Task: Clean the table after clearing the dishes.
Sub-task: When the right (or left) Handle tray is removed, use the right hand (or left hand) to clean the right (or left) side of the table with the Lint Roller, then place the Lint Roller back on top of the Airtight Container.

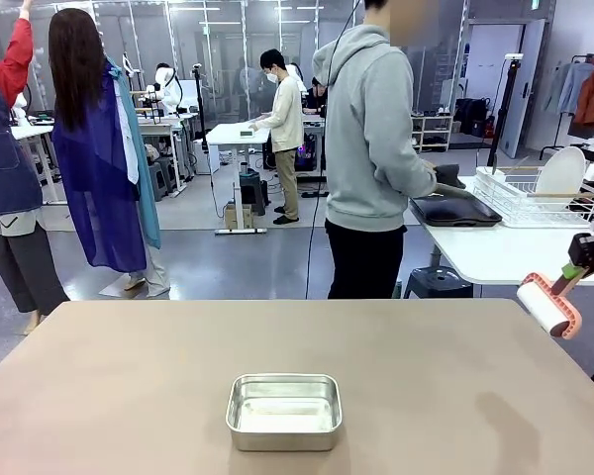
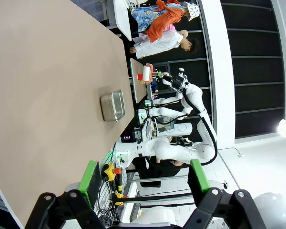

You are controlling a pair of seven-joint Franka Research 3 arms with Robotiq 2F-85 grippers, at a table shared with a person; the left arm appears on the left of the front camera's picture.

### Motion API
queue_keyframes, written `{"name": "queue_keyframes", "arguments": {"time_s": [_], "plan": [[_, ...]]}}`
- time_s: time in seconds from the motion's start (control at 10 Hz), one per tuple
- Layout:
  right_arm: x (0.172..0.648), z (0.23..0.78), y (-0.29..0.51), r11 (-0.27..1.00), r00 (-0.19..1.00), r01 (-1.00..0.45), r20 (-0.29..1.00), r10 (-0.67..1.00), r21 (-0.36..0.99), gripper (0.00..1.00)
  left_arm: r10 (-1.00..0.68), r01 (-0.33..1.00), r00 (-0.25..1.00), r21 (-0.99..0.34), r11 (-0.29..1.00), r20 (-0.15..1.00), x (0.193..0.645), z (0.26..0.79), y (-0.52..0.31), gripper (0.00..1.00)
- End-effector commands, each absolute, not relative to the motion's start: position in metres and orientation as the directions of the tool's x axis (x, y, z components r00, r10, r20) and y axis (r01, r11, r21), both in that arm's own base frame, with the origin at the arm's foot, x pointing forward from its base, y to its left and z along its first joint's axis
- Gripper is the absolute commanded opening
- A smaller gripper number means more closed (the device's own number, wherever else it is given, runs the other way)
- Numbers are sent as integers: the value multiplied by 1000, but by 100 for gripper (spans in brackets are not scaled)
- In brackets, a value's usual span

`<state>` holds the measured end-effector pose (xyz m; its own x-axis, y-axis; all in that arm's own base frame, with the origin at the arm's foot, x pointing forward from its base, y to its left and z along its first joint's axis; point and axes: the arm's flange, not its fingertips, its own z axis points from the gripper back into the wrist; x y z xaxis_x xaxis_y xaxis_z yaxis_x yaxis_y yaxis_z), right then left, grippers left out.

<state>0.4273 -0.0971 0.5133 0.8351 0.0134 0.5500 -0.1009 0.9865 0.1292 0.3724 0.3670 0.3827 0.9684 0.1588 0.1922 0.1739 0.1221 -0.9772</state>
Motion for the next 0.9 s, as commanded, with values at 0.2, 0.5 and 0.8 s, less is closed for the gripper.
{"name": "queue_keyframes", "arguments": {"time_s": [0.2,0.5,0.8], "plan": [[427,515,-97,987,822,-106,570,18,122,22,155,179,968,-975,134,199,365,383,365,93],[427,515,-97,987,822,-106,570,18,122,22,155,179,968,-975,134,199,365,383,365,93],[427,515,-97,987,822,-106,570,18,122,22,155,179,968,-975,134,199,365,383,365,93]]}}
